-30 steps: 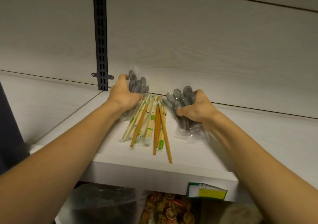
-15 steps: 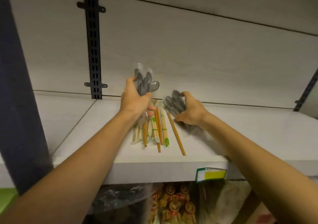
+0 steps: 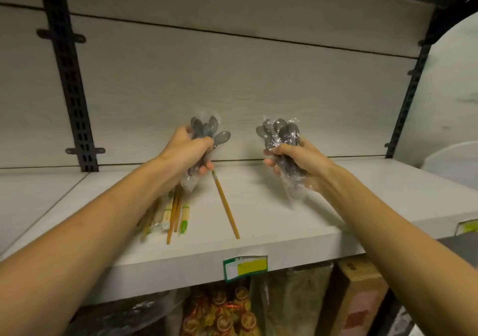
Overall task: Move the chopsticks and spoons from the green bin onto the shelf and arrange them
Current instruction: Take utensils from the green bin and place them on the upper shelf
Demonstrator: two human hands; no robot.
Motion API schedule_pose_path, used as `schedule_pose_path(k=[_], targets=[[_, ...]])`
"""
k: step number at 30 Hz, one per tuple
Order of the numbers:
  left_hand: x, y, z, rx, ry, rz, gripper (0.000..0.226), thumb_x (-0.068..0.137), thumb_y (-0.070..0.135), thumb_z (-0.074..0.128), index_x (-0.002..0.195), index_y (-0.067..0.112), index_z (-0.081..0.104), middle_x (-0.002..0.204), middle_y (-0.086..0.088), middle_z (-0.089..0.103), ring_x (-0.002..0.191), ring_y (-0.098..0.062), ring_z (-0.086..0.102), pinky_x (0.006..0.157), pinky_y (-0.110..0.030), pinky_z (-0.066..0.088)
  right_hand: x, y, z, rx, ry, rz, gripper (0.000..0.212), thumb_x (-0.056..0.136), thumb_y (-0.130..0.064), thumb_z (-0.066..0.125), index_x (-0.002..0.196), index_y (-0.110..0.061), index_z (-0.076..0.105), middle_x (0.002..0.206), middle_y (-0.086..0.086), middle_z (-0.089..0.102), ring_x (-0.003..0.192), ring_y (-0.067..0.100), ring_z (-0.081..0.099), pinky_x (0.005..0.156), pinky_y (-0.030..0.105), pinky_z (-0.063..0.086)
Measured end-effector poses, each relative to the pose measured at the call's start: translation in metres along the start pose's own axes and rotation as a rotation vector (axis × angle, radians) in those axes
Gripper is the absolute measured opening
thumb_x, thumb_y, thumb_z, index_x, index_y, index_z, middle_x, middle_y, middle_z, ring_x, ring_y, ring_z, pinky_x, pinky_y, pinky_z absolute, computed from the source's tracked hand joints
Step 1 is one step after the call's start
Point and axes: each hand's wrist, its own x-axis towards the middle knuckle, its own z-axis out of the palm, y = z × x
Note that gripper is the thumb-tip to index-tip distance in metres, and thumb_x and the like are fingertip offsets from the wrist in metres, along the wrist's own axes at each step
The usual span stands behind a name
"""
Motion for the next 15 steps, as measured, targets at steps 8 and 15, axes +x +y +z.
schedule_pose_path(k=[8,15], targets=[[0.018,0.017,0.151,0.015,-0.141,0.008,0.046,0.088,-0.007,0.051,0.120,0.022,0.034,0.099,-0.024,0.064,0.054,-0.025,0.062,0.048,-0.031,0.050,0.006,-0.012,-0.123,-0.286,0.092,-0.109,0.044,0.077,0.010,0.062,0.107,-0.021,0.052,0.085,0.016,0.068,0.073,0.038,0.066,0.064,0.047,0.048],[0.033,0.022,0.283,0.053,-0.101,-0.049,0.037,0.085,0.001,0.062,0.109,0.015,0.037,0.081,-0.008,0.058,0.057,-0.015,0.055,0.048,-0.026,0.045,0.022,-0.017,-0.272,-0.283,0.174,0.063,0.060,0.081,0.009,0.063,0.129,-0.018,0.038,0.108,0.017,0.061,0.071,0.035,0.069,0.059,0.041,0.060]])
